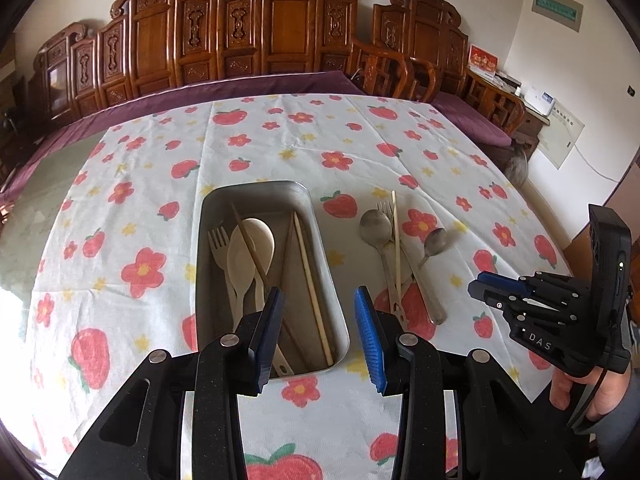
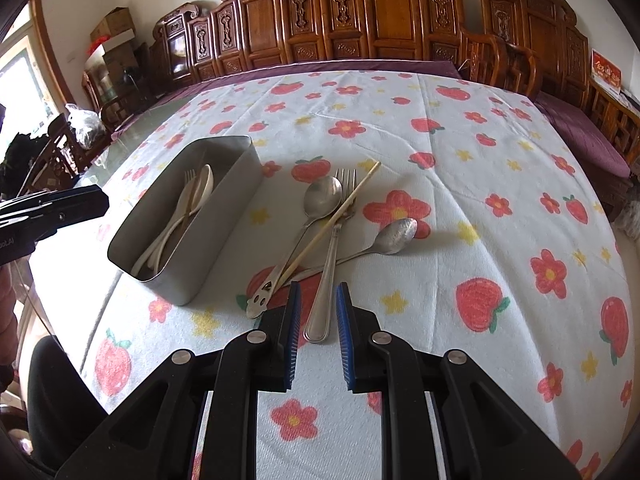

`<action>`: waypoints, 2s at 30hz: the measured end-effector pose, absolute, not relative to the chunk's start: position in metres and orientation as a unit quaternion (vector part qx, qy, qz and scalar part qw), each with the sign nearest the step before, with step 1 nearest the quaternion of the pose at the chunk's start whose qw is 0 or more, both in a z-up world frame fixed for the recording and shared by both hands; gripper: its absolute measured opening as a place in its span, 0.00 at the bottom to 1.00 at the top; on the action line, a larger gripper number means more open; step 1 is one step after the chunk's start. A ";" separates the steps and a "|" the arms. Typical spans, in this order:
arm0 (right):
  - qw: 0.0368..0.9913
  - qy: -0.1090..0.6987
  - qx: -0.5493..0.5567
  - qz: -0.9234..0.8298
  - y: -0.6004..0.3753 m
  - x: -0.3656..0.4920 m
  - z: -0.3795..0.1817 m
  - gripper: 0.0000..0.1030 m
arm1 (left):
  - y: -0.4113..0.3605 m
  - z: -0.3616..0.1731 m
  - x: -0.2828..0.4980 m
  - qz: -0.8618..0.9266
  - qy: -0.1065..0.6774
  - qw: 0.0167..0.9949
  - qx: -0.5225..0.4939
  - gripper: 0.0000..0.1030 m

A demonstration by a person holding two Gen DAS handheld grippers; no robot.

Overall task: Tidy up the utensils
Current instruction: 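Reach the left tool to a metal spoon and grasp its handle, then lift the metal spoon with the left tool while the right tool grasps another wooden chopstick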

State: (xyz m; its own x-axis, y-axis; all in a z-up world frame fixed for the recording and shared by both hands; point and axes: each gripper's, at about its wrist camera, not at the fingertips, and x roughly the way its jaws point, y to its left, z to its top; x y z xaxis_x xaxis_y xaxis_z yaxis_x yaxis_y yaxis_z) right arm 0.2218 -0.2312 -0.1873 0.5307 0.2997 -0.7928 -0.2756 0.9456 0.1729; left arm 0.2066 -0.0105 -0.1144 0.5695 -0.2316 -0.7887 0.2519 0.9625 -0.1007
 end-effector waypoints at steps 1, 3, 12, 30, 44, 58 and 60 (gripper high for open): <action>0.875 0.456 0.014 0.164 -0.233 0.222 -0.188 0.19 | -0.013 -0.116 0.208 -0.138 0.445 0.885 0.012 0.34; 0.874 0.457 0.017 0.164 -0.237 0.221 -0.190 0.19 | -0.020 -0.119 0.212 -0.143 0.448 0.882 0.013 0.34; 0.875 0.456 0.033 0.162 -0.260 0.219 -0.195 0.19 | -0.064 -0.140 0.238 -0.170 0.470 0.866 0.020 0.34; 0.872 0.451 0.055 0.182 -0.278 0.227 -0.205 0.19 | -0.117 -0.205 0.296 -0.167 0.532 0.829 0.044 0.14; 0.870 0.454 0.057 0.184 -0.279 0.228 -0.209 0.19 | -0.127 -0.223 0.315 -0.158 0.556 0.813 0.065 0.06; 0.873 0.451 0.049 0.178 -0.265 0.234 -0.204 0.19 | -0.100 -0.185 0.286 -0.173 0.517 0.838 0.024 0.05; 0.873 0.452 0.048 0.178 -0.261 0.238 -0.204 0.19 | -0.095 -0.176 0.281 -0.175 0.509 0.843 0.023 0.05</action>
State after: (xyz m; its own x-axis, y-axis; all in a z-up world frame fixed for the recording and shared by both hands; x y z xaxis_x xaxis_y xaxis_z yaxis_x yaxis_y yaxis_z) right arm 0.2380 -0.2614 -0.2037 0.5283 0.3540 -0.7717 -0.2671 0.9321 0.2448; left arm 0.2808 -0.0951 -0.1763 0.4214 -0.2706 -0.8656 0.3180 0.9379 -0.1384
